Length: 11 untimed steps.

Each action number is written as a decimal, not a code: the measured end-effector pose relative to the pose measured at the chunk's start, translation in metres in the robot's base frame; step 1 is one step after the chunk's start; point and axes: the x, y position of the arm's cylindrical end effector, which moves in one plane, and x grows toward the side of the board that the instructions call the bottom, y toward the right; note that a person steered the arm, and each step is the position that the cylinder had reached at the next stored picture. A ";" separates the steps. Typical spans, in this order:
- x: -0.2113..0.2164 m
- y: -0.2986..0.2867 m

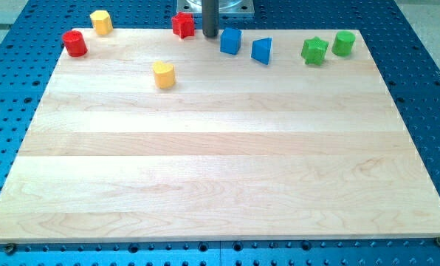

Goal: Push the red star diagonal to the blue cube

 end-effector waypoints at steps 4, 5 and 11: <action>0.002 -0.044; 0.058 -0.191; 0.000 -0.087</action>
